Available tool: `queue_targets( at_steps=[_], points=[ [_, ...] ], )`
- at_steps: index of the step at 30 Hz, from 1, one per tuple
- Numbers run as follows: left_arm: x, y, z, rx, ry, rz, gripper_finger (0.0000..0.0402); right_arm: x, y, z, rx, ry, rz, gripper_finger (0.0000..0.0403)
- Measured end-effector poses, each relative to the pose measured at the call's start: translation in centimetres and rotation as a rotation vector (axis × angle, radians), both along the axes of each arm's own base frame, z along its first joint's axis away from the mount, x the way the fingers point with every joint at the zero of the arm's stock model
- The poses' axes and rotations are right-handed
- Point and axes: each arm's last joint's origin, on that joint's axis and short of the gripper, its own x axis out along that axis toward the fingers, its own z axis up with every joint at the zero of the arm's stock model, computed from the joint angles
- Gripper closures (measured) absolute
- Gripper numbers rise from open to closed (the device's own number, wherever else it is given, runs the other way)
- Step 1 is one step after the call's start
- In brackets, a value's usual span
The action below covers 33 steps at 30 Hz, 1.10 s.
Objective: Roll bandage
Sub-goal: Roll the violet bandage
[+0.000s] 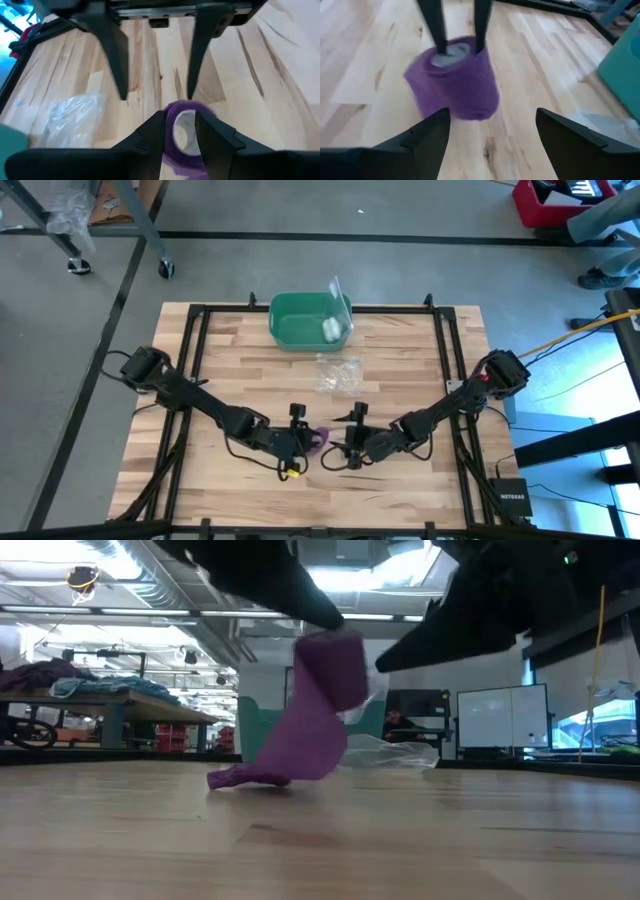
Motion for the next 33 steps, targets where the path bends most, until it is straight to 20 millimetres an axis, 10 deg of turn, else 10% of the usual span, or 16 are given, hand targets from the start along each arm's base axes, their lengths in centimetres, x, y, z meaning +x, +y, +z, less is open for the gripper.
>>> queue_targets(
  at_steps=[16, 23, 33],
  points=[
    [-2.7, 1.5, 0.7, -0.082, 0.171, 0.114, 0.03, 1.9, -1.0, 1.3, 0.019, -0.049, 0.0, 0.0107],
    [-4.2, 2.0, -5.2, -0.18, 0.24, 0.147, 0.03, 3.1, -2.5, 0.1, 0.14, -0.002, 0.093, 0.0107],
    [-3.1, 3.8, -7.0, -0.329, 0.278, 0.211, 0.03, 3.3, -2.7, 0.3, 0.122, -0.009, 0.114, 0.0107]
  ],
)
